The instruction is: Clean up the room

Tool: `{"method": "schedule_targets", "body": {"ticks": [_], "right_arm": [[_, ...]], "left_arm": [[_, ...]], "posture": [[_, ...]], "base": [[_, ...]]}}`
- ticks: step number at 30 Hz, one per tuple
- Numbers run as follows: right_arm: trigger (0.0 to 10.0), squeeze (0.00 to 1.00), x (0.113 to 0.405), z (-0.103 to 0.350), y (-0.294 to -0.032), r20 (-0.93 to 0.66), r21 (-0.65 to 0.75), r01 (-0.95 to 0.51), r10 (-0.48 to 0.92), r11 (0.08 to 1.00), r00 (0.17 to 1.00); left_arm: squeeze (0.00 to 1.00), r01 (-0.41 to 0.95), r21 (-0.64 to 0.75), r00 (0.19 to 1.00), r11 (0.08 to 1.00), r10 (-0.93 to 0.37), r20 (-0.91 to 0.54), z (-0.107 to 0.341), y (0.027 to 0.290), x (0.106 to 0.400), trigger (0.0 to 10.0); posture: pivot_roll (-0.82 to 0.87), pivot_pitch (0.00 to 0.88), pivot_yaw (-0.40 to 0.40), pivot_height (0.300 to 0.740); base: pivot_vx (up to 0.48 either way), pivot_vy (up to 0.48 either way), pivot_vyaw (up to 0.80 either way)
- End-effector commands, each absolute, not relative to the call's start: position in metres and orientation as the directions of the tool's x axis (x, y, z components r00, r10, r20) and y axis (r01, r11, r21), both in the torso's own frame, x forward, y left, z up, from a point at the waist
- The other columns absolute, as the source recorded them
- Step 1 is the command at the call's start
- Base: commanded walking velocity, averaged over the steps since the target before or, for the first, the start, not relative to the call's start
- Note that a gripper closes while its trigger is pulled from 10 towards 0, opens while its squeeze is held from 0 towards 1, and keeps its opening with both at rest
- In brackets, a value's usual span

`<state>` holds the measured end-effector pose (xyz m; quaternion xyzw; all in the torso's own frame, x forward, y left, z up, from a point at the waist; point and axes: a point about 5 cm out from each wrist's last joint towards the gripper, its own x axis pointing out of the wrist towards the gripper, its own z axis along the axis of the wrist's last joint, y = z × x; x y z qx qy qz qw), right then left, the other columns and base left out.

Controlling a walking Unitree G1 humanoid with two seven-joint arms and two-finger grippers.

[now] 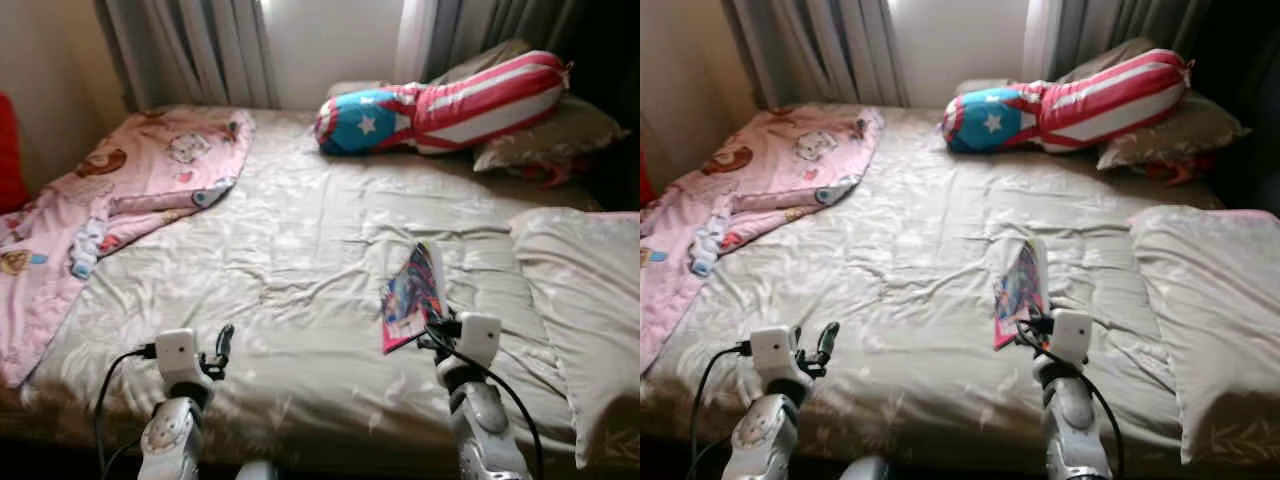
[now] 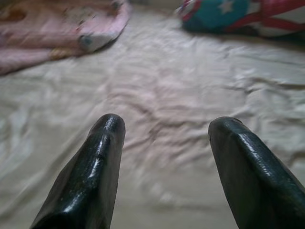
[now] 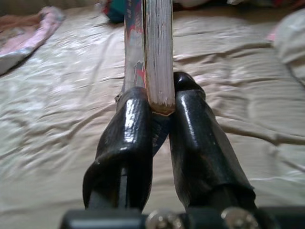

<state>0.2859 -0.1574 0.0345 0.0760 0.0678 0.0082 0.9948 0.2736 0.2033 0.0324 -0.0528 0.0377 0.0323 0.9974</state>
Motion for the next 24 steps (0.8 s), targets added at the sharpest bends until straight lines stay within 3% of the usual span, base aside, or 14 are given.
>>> {"method": "schedule_targets", "body": {"ticks": [1, 7, 18, 22, 24], "right_arm": [[10.0, 0.00, 0.292, 0.047, -0.163, -0.073, 0.140, 0.001, 0.009, 0.990, 0.997], [10.0, 0.00, 0.293, 0.047, -0.162, -0.075, 0.138, -0.004, 0.014, 0.990, 0.997], [10.0, 0.00, 0.293, 0.029, -0.154, -0.185, 0.223, -0.136, 0.179, 0.965, 0.966], [10.0, 0.00, 0.297, 0.021, -0.154, -0.220, 0.450, -0.127, 0.247, 0.884, 0.944], [10.0, 0.00, 0.299, 0.021, -0.155, -0.215, 0.488, -0.119, 0.251, 0.864, 0.944]], "left_arm": [[0.00, -0.060, -0.119, 0.996, 0.991, 0.050, -0.080, 0.032, 0.200, 0.274, 10.0], [0.00, -0.062, -0.115, 0.995, 0.991, 0.053, -0.080, 0.033, 0.201, 0.274, 10.0], [0.00, -0.051, -0.111, 0.996, 0.992, 0.043, -0.079, 0.034, 0.202, 0.272, 10.0], [0.00, -0.035, -0.096, 0.996, 0.995, 0.027, -0.080, 0.033, 0.202, 0.267, 10.0], [0.00, -0.033, -0.090, 0.996, 0.995, 0.025, -0.080, 0.033, 0.203, 0.266, 10.0]], "posture": [[-0.06, 0.000, 0.014, 0.651], [-0.06, 0.000, 0.015, 0.651], [-0.06, 0.000, 0.021, 0.651], [-0.03, 0.000, 0.027, 0.651], [-0.03, 0.000, 0.030, 0.651]], "base": [[0.345, 0.000, 0.00], [0.338, 0.000, 0.00], [0.000, 0.000, 0.00], [0.000, 0.000, 0.00], [0.000, 0.000, 0.00]]}}
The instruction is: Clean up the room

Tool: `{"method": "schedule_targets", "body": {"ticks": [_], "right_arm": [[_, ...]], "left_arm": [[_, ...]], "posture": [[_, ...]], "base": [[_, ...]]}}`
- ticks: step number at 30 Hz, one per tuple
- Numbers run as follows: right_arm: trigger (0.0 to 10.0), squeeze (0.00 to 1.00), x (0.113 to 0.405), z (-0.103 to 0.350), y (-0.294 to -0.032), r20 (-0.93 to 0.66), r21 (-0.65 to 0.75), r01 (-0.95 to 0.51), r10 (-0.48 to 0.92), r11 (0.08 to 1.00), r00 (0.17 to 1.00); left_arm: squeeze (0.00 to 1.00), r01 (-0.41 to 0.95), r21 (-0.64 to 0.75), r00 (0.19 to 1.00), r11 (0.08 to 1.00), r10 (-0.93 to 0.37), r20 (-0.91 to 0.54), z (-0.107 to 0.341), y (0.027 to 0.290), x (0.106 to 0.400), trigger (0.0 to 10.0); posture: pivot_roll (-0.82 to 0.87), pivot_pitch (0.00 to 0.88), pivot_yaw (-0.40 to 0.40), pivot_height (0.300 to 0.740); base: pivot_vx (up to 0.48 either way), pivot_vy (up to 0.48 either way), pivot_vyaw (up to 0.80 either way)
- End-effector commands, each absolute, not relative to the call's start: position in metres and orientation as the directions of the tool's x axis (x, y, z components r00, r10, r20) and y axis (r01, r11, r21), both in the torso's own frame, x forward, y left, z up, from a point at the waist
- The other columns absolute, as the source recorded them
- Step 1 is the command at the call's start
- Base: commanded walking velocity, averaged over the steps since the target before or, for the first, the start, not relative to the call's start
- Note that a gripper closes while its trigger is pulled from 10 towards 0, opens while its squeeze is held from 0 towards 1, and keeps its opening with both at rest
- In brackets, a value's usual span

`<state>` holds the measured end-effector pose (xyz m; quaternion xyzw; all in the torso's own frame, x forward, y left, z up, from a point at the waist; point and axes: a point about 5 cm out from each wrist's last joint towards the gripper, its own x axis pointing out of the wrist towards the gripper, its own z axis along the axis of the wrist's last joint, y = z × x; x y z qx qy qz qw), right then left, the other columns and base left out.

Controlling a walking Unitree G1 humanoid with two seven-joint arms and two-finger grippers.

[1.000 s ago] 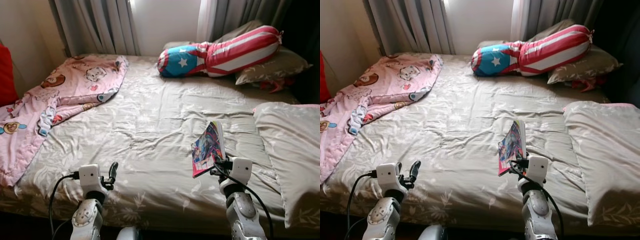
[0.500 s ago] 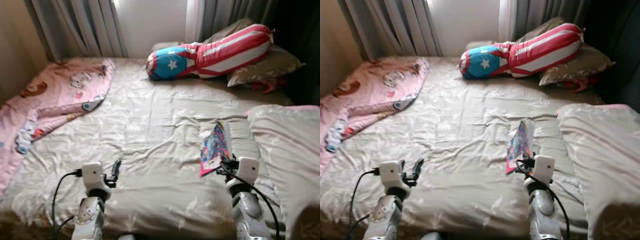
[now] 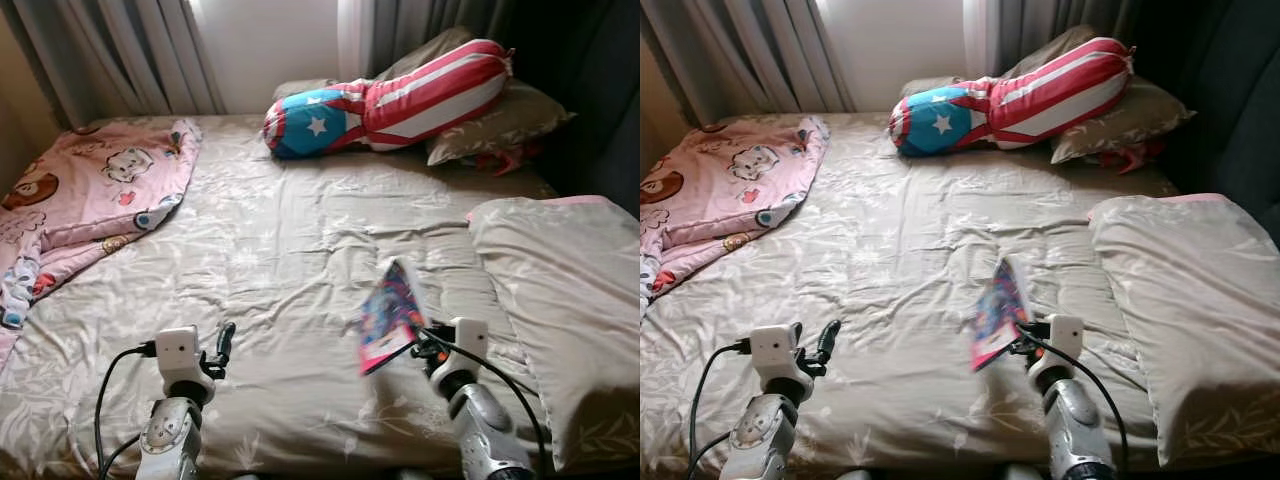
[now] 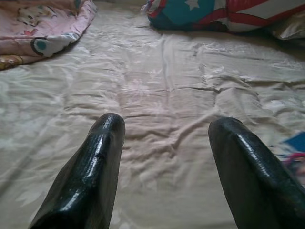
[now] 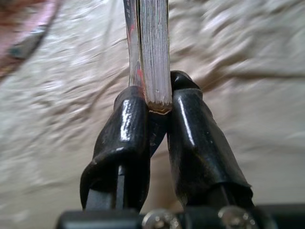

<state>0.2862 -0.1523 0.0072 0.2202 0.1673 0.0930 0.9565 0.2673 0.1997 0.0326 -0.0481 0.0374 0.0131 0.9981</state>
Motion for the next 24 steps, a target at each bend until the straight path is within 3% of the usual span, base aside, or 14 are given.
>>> {"method": "schedule_targets", "body": {"ticks": [1, 8, 16, 19, 24], "right_arm": [[10.0, 0.00, 0.299, 0.020, -0.155, -0.223, 0.508, -0.113, 0.257, 0.854, 0.940], [10.0, 0.00, 0.302, 0.015, -0.151, -0.230, 0.623, -0.101, 0.305, 0.776, 0.924], [10.0, 0.00, 0.299, 0.004, -0.165, -0.342, 0.611, 0.045, 0.213, 0.791, 0.915], [10.0, 0.00, 0.298, 0.001, -0.185, -0.403, 0.585, 0.188, 0.081, 0.789, 0.912], [10.0, 0.00, 0.295, 0.000, -0.200, -0.418, 0.572, 0.244, 0.022, 0.783, 0.908]], "left_arm": [[0.00, -0.034, -0.087, 0.996, 0.996, 0.027, -0.081, 0.033, 0.204, 0.265, 10.0], [0.00, -0.027, -0.054, 0.996, 0.998, 0.023, -0.081, 0.037, 0.213, 0.258, 10.0], [0.00, -0.026, -0.017, 0.994, 1.000, 0.024, -0.107, 0.038, 0.226, 0.241, 10.0], [0.00, -0.017, -0.001, 0.993, 1.000, 0.017, -0.120, 0.041, 0.229, 0.233, 10.0], [0.00, -0.007, 0.007, 0.991, 1.000, 0.008, -0.137, 0.043, 0.230, 0.230, 10.0]], "posture": [[-0.03, 0.000, 0.032, 0.651], [0.03, 0.044, 0.059, 0.651], [0.07, 0.093, 0.095, 0.651], [0.09, 0.116, 0.108, 0.651], [0.09, 0.141, 0.122, 0.651]], "base": [[0.000, 0.000, 0.00], [0.000, 0.000, 0.00], [0.000, 0.000, 0.00], [0.000, 0.000, 0.00], [0.000, 0.000, 0.00]]}}
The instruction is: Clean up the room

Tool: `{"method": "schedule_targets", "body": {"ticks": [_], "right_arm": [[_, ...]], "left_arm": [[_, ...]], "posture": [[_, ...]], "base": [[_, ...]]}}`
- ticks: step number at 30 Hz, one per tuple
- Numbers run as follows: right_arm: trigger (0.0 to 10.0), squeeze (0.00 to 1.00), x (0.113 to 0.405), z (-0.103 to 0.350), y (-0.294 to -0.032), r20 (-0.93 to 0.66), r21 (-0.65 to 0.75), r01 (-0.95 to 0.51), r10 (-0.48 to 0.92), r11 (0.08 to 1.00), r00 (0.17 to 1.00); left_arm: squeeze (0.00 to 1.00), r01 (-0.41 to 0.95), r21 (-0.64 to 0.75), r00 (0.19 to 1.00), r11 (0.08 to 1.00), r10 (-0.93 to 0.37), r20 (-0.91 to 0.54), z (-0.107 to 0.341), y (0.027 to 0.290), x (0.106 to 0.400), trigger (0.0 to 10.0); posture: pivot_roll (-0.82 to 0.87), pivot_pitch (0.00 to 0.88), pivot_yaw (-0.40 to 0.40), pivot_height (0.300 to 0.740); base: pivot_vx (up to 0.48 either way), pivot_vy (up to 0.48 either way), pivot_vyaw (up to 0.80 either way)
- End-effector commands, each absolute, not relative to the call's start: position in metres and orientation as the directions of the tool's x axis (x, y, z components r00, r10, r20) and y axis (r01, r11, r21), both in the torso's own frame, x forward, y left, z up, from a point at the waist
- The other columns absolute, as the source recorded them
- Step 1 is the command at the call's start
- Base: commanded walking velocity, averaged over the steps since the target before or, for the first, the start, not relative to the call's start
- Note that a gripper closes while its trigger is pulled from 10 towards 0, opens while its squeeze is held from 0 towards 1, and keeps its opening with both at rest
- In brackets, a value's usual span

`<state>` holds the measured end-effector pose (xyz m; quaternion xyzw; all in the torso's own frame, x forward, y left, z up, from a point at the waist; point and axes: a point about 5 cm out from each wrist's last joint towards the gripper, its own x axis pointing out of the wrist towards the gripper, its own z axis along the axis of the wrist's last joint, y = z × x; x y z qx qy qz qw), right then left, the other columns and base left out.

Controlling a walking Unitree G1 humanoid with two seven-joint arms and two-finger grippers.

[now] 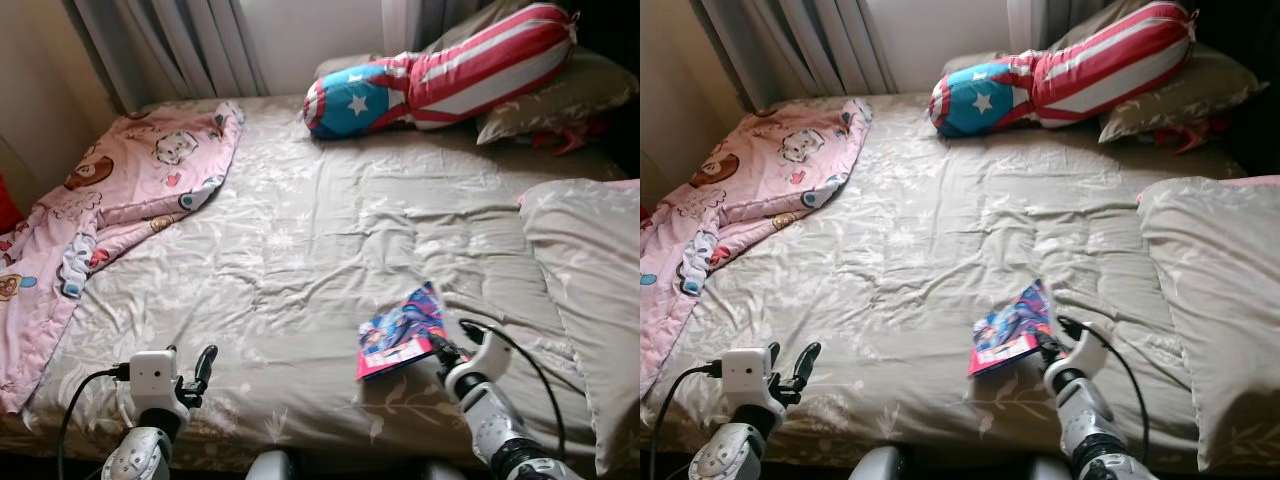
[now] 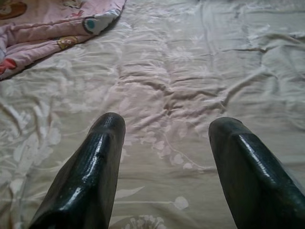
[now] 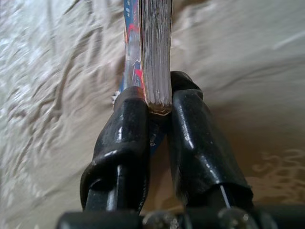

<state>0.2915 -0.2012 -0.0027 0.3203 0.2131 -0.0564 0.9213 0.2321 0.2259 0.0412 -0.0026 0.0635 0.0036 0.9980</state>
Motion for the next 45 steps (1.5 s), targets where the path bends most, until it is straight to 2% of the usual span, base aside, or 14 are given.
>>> {"method": "schedule_targets", "body": {"ticks": [1, 12, 13, 18, 25, 30, 31, 32, 33, 34, 35, 39, 41, 45], "right_arm": [[10.0, 0.00, 0.294, 0.000, -0.201, -0.420, 0.568, 0.247, 0.019, 0.785, 0.907], [10.0, 0.00, 0.279, -0.013, -0.215, -0.487, 0.523, 0.329, -0.042, 0.786, 0.872], [10.0, 0.59, 0.280, -0.012, -0.216, -0.482, 0.525, 0.330, -0.045, 0.784, 0.875], [10.0, 0.64, 0.281, -0.010, -0.219, -0.480, 0.509, 0.335, -0.062, 0.793, 0.875], [10.0, 0.54, 0.279, -0.009, -0.231, -0.491, 0.487, 0.379, -0.112, 0.787, 0.864], [10.0, 0.54, 0.274, -0.009, -0.243, -0.497, 0.471, 0.418, -0.158, 0.777, 0.853], [10.0, 0.51, 0.272, -0.011, -0.245, -0.504, 0.465, 0.428, -0.166, 0.775, 0.848], [10.0, 0.36, 0.269, -0.013, -0.247, -0.517, 0.454, 0.436, -0.168, 0.777, 0.839], [10.0, 0.36, 0.267, -0.014, -0.247, -0.522, 0.450, 0.436, -0.166, 0.780, 0.836], [10.0, 0.30, 0.265, -0.016, -0.247, -0.528, 0.444, 0.434, -0.162, 0.784, 0.833], [10.0, 0.00, 0.262, -0.019, -0.246, -0.536, 0.431, 0.427, -0.155, 0.794, 0.830], [10.0, 0.00, 0.258, -0.023, -0.244, -0.537, 0.412, 0.411, -0.147, 0.813, 0.830], [10.0, 0.00, 0.256, -0.023, -0.236, -0.492, 0.364, 0.328, -0.119, 0.872, 0.862], [10.0, 0.00, 0.254, -0.023, -0.230, -0.450, 0.340, 0.262, -0.088, 0.903, 0.889]], "left_arm": [[0.00, -0.007, 0.007, 0.990, 1.000, 0.008, -0.138, 0.043, 0.230, 0.230, 10.0], [0.00, 0.006, 0.007, 0.987, 1.000, -0.005, -0.161, 0.045, 0.227, 0.227, 10.0], [0.00, 0.006, 0.009, 0.986, 1.000, -0.004, -0.165, 0.046, 0.228, 0.227, 10.0], [0.00, 0.006, 0.010, 0.986, 1.000, -0.004, -0.168, 0.047, 0.229, 0.227, 10.0], [0.00, 0.009, 0.005, 0.986, 1.000, -0.008, -0.166, 0.047, 0.227, 0.231, 10.0], [0.00, 0.012, 0.000, 0.986, 1.000, -0.012, -0.165, 0.047, 0.225, 0.233, 10.0], [0.00, 0.013, -0.002, 0.986, 1.000, -0.013, -0.166, 0.046, 0.224, 0.233, 10.0], [0.00, 0.013, -0.004, 0.986, 1.000, -0.013, -0.169, 0.045, 0.223, 0.234, 10.0], [0.00, 0.013, -0.005, 0.985, 1.000, -0.013, -0.170, 0.044, 0.222, 0.235, 10.0], [0.00, 0.011, -0.007, 0.985, 1.000, -0.012, -0.172, 0.043, 0.222, 0.236, 10.0], [0.00, 0.009, -0.012, 0.984, 1.000, -0.011, -0.179, 0.040, 0.220, 0.237, 10.0], [0.00, 0.000, -0.020, 0.980, 1.000, -0.004, -0.199, 0.032, 0.218, 0.240, 10.0], [0.00, -0.026, -0.036, 0.971, 0.999, 0.017, -0.238, 0.020, 0.216, 0.240, 10.0], [0.00, -0.044, -0.057, 0.963, 0.997, 0.027, -0.267, 0.011, 0.212, 0.241, 10.0]], "posture": [[0.09, 0.143, 0.123, 0.651], [0.09, 0.159, 0.136, 0.651], [0.09, 0.158, 0.137, 0.651], [0.09, 0.157, 0.139, 0.651], [0.08, 0.150, 0.140, 0.651], [0.07, 0.146, 0.139, 0.651], [0.06, 0.141, 0.134, 0.651], [0.06, 0.135, 0.130, 0.651], [0.05, 0.132, 0.129, 0.651], [0.05, 0.129, 0.125, 0.651], [0.04, 0.116, 0.115, 0.651], [0.03, 0.087, 0.097, 0.651], [0.01, 0.065, 0.080, 0.651], [-0.01, 0.033, 0.062, 0.656]], "base": [[0.000, 0.000, 0.00], [0.000, 0.000, 0.00], [0.000, 0.000, 0.00], [0.000, 0.000, 0.00], [0.000, 0.000, 0.00], [0.000, 0.000, 0.00], [0.000, 0.000, 0.00], [0.000, 0.000, 0.00], [0.000, 0.000, 0.00], [0.000, 0.000, 0.00], [0.000, 0.000, 0.00], [0.000, 0.000, 0.00], [0.000, 0.000, 0.00], [0.000, 0.000, 0.00]]}}
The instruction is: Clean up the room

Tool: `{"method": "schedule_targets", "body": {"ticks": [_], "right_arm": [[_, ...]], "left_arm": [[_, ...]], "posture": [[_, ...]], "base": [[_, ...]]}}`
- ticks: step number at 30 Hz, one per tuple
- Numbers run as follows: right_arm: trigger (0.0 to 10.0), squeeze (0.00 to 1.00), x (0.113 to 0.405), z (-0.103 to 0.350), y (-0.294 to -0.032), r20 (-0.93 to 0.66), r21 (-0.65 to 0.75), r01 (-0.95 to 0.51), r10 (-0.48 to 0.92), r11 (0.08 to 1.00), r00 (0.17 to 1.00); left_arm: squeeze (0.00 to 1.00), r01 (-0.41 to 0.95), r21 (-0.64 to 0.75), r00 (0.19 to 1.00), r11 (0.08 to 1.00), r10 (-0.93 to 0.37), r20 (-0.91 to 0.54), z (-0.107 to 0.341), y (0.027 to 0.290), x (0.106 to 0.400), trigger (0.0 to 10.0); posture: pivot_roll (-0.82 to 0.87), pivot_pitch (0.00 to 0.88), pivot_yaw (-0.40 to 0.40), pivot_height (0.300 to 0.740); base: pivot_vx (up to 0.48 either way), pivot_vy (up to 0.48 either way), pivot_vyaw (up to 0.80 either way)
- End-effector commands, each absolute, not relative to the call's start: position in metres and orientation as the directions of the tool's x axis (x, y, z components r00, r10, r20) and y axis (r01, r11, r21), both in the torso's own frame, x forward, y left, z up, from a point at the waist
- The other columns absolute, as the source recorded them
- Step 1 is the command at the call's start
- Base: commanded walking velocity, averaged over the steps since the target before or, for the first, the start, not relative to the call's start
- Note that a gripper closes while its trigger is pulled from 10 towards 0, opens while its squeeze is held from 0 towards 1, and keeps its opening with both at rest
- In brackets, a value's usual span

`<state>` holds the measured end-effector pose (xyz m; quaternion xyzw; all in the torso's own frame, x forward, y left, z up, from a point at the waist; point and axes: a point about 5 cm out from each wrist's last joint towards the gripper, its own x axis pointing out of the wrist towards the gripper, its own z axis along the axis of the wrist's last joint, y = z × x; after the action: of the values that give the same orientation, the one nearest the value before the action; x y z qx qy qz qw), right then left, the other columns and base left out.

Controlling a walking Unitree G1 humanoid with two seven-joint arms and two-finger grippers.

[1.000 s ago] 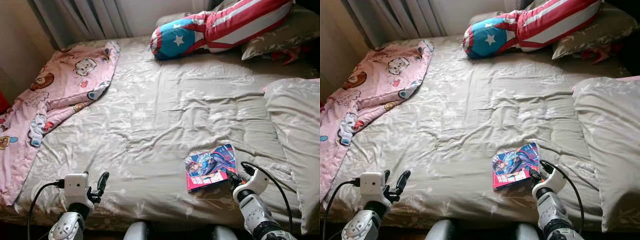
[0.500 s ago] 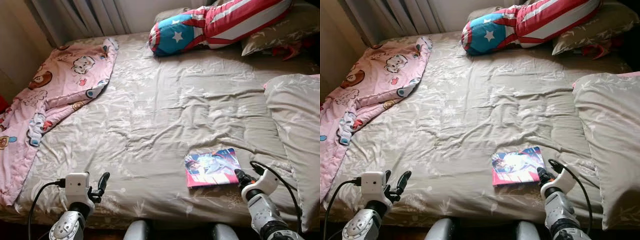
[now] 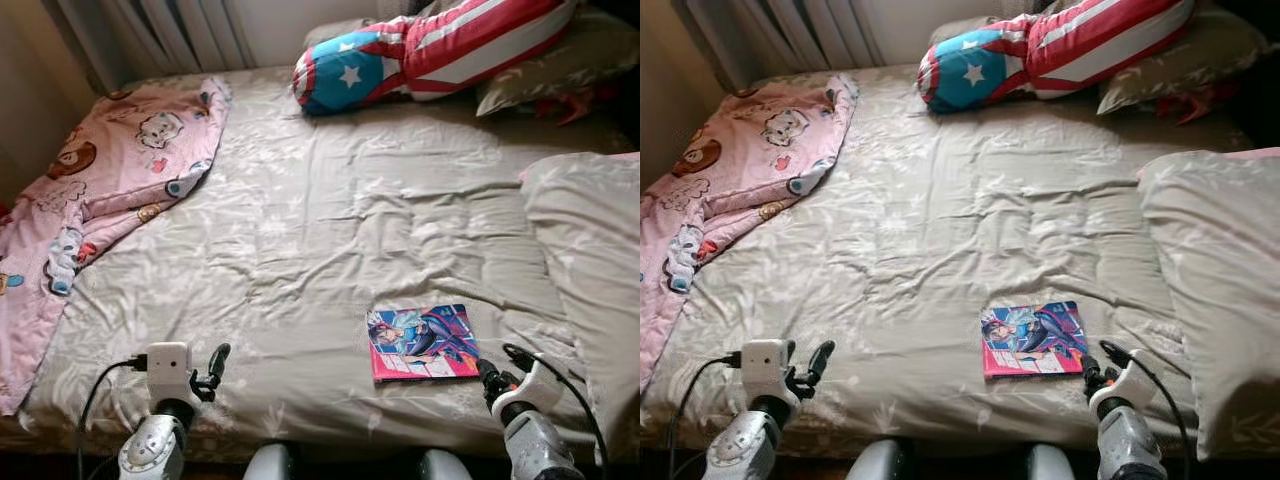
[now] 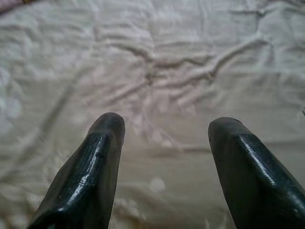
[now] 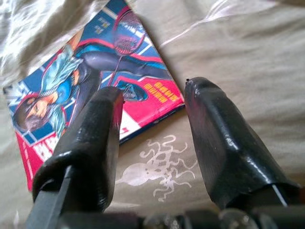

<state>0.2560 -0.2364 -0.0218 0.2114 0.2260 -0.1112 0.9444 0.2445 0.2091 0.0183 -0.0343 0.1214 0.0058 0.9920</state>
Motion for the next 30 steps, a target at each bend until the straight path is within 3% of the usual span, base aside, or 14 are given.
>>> {"method": "schedule_targets", "body": {"ticks": [1, 7, 17, 30], "right_arm": [[10.0, 0.00, 0.253, -0.023, -0.228, -0.441, 0.339, 0.246, -0.078, 0.908, 0.894], [10.0, 0.00, 0.234, -0.041, -0.215, -0.507, 0.279, 0.211, -0.043, 0.937, 0.861], [10.0, 0.00, 0.199, -0.070, -0.195, -0.672, 0.223, 0.196, 0.005, 0.955, 0.740], [10.0, 0.00, 0.173, -0.087, -0.191, -0.789, 0.115, 0.201, -0.033, 0.973, 0.613]], "left_arm": [[0.00, -0.047, -0.062, 0.961, 0.997, 0.028, -0.275, 0.009, 0.211, 0.242, 10.0], [0.00, -0.058, -0.090, 0.935, 0.994, 0.023, -0.353, -0.010, 0.201, 0.240, 10.0], [0.00, -0.066, -0.073, 0.815, 0.995, 0.012, -0.579, -0.051, 0.192, 0.218, 10.0], [0.00, -0.094, -0.042, 0.684, 0.995, 0.034, -0.728, -0.075, 0.192, 0.192, 10.0]], "posture": [[-0.01, 0.033, 0.062, 0.661], [-0.04, 0.000, 0.034, 0.686], [-0.04, 0.000, 0.002, 0.730], [-0.05, 0.000, 0.018, 0.730]], "base": [[0.000, 0.000, 0.00], [0.000, 0.000, 0.00], [0.000, 0.000, 0.00], [0.000, 0.000, 0.00]]}}
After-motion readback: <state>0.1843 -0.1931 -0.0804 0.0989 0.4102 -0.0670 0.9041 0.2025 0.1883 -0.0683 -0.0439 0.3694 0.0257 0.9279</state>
